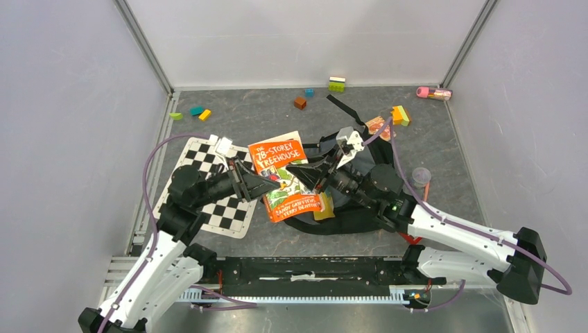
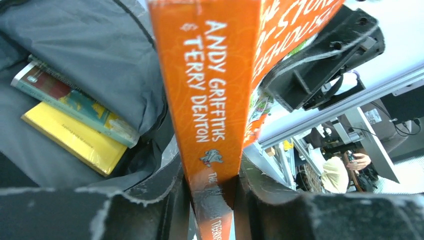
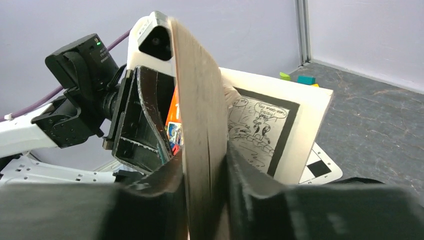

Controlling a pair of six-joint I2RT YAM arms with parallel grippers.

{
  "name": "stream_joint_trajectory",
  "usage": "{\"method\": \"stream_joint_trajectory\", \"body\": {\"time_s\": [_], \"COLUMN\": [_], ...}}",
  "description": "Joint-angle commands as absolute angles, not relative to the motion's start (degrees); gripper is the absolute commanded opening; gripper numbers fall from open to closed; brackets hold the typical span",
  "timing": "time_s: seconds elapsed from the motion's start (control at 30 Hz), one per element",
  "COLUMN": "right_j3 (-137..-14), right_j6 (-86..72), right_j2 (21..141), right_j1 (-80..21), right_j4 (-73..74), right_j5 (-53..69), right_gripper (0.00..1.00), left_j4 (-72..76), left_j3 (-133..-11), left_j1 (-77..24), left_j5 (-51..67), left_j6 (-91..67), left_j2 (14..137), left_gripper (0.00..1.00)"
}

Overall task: Pack the student bag
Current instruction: Place the book in the student bag.

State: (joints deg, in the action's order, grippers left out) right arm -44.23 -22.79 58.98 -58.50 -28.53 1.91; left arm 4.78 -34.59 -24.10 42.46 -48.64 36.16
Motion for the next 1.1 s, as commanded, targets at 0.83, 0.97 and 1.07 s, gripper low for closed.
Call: {"method": "stream_joint_trajectory", "body": {"time_s": [0.83,0.97,1.07], "right_j3": [-41.2,-38.2,-37.0], "right_j6": [-12.8,-12.8,-13.2], "right_j2": [54.3,53.0,52.6], "right_j1": [-14.4,-13.5,-13.5], "right_j4": [14.1,11.2,8.9], "right_j5": [-6.3,-2.8,-0.2], "right_gripper": [0.98,0.98,0.98], "left_j4": [-20.3,-19.5,-19.3], "left_j3": [-29.9,-27.7,-27.1], "left_j1": [-23.9,-23.9,-23.8], "left_j5": [17.5,20.6,21.6], "left_j6": [-44.1,-45.1,-46.1], "left_j2": [27.3,26.7,25.9], "left_gripper": [0.02,0.02,0.02]}}
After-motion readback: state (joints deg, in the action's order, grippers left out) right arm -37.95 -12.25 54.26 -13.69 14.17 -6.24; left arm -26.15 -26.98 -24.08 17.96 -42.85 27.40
